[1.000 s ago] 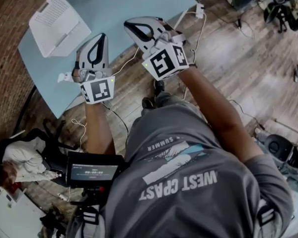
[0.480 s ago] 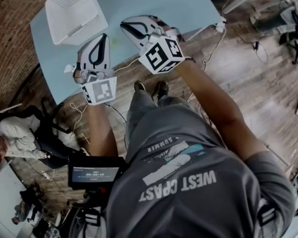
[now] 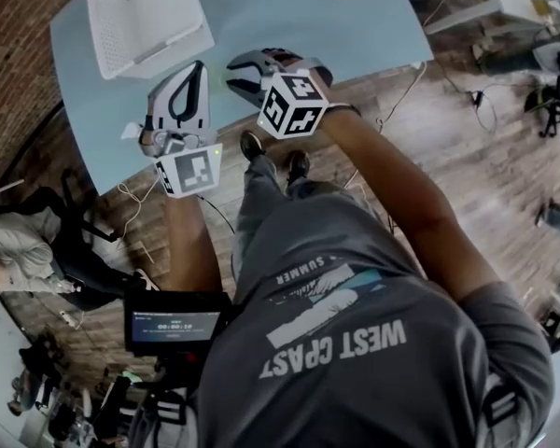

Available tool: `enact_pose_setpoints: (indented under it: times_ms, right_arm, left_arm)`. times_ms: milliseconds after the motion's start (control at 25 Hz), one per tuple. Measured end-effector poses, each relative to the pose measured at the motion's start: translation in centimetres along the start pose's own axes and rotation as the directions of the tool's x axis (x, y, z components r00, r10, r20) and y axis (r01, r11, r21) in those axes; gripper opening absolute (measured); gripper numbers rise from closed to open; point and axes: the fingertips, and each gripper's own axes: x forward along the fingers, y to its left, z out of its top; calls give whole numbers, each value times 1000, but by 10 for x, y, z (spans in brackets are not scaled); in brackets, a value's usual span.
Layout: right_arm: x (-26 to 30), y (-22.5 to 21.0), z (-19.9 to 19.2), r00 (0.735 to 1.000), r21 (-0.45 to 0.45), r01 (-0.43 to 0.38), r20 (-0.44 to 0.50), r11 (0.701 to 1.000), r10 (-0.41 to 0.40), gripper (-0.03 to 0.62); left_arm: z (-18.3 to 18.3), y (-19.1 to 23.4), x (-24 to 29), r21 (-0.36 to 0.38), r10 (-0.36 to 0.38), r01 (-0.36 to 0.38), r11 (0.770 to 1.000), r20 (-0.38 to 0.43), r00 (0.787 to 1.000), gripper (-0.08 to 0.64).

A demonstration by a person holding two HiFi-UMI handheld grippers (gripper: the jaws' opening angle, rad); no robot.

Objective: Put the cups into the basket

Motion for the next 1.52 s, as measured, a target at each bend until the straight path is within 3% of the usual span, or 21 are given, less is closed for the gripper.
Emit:
enact_pose_setpoints:
  times_ms: [160, 360, 560, 800, 1040, 1200, 1520]
  right_arm:
    - [46, 18, -17, 983, -25, -151, -106, 988, 147, 109]
    - [59, 40, -47, 928, -107, -289, -274, 951, 251, 138]
    - [59, 53, -64, 871, -219, -381, -411, 898, 270, 140]
    - [66, 64, -84, 826, -275, -430, -503, 860, 252, 136]
    - [85, 66, -94, 803, -294, -467, -535, 834, 261, 31]
    - [94, 61, -90, 808, -264, -464, -516, 846, 282, 28]
    - [35, 17, -22, 885, -299, -344, -420, 890, 201, 28]
  left_arm:
    - [-25, 18, 7, -38, 12, -12, 999, 2, 1000, 0]
    - [-18, 23, 8, -48, 33, -32, 998, 20, 999, 0]
    - [-9, 27, 7, -48, 43, -42, 998, 34, 998, 0]
    - [1, 36, 9, -43, 54, -51, 998, 65, 996, 0]
    - [-9, 53, 22, -45, 42, -39, 998, 72, 997, 0]
    - [-14, 76, 28, -33, 51, -48, 998, 96, 994, 0]
    - [16, 98, 27, 127, 58, -77, 989, 148, 987, 0]
